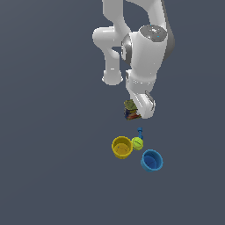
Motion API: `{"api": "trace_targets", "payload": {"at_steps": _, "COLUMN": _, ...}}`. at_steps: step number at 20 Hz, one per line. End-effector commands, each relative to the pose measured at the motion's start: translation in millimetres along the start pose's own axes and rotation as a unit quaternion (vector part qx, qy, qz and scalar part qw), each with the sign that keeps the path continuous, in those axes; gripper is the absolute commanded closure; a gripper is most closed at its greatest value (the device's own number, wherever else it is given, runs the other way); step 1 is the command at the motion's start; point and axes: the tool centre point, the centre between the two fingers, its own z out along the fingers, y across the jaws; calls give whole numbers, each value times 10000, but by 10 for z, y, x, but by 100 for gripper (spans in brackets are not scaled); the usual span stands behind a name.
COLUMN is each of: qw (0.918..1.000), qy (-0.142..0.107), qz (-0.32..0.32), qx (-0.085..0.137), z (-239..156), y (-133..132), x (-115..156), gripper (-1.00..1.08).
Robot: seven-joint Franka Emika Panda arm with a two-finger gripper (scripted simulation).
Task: Pick up a designated object from a clutter of objects.
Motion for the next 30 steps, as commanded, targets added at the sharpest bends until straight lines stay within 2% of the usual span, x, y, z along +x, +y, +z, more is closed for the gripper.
{"api": "trace_targets", "payload": {"at_steps": 1, "qw": 10000, "qy": 0, "qz": 4, "qx": 14, "z": -214, "y": -146, "x": -124, "gripper": 108}}
{"api": "trace_targets", "payload": {"at_steps": 18, "qw": 10000, "qy": -8, "qz": 8, "qx": 12, "z": -1224, "y": -917, "x": -752, "gripper": 108}}
{"api": "trace_targets", "payload": {"at_steps": 30, "qw": 10000, "qy": -11, "qz": 10, "qx": 12, "z": -1636, "y": -1255, "x": -1002, "gripper": 108}}
